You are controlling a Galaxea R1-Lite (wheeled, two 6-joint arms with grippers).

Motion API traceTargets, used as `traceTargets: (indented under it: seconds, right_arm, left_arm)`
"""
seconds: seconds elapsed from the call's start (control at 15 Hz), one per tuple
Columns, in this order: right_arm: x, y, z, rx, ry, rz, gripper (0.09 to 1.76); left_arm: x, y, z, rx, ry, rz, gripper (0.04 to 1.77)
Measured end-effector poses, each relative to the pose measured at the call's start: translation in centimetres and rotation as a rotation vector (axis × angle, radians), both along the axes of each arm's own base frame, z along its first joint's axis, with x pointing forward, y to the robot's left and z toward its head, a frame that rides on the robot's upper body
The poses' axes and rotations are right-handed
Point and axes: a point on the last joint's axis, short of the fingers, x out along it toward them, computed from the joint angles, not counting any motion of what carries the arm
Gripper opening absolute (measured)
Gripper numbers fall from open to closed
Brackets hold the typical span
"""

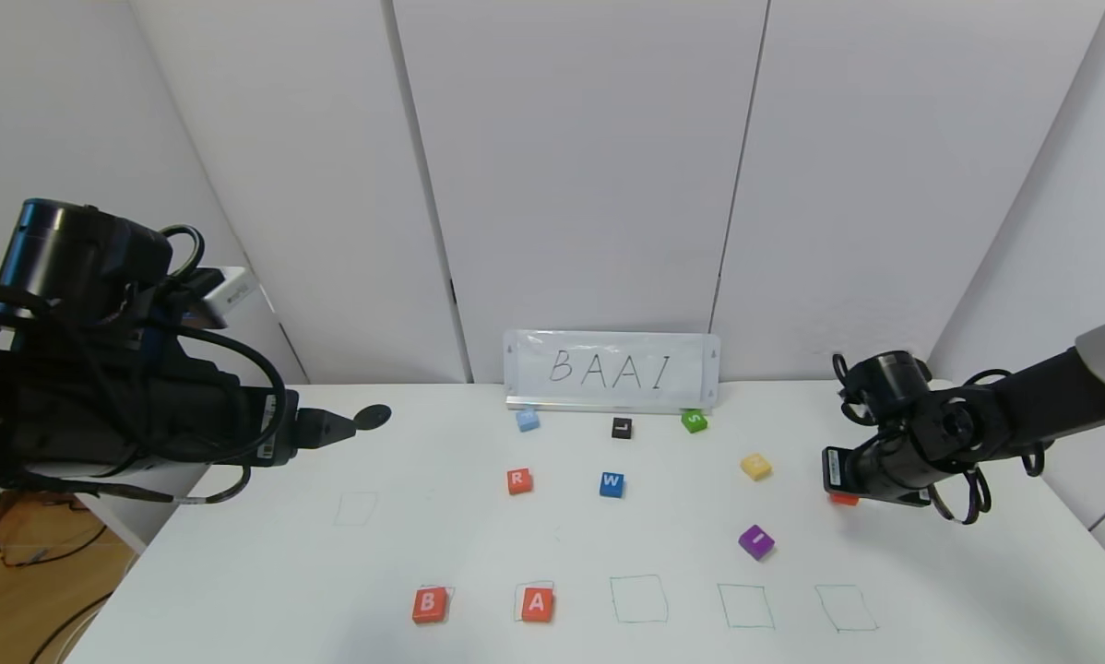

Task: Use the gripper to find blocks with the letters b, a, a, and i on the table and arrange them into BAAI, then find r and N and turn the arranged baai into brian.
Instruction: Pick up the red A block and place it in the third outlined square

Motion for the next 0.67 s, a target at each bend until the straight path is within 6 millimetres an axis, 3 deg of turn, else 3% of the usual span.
traceTargets:
  seconds: [0.2,0.67]
  right_arm:
    - [-1.6,1.3,2.1,0.005,-0.022,0.033,0.53]
    - [-7.0,7.0,7.3,0.023,-0.018,0.133,0.53]
  left_arm:
    - [0.0,-0.1,0.0,-0.004,0.001,-0.004,1.72]
    - [-0.1,0.1,0.4,-0.005,-0.015,0.004,1.72]
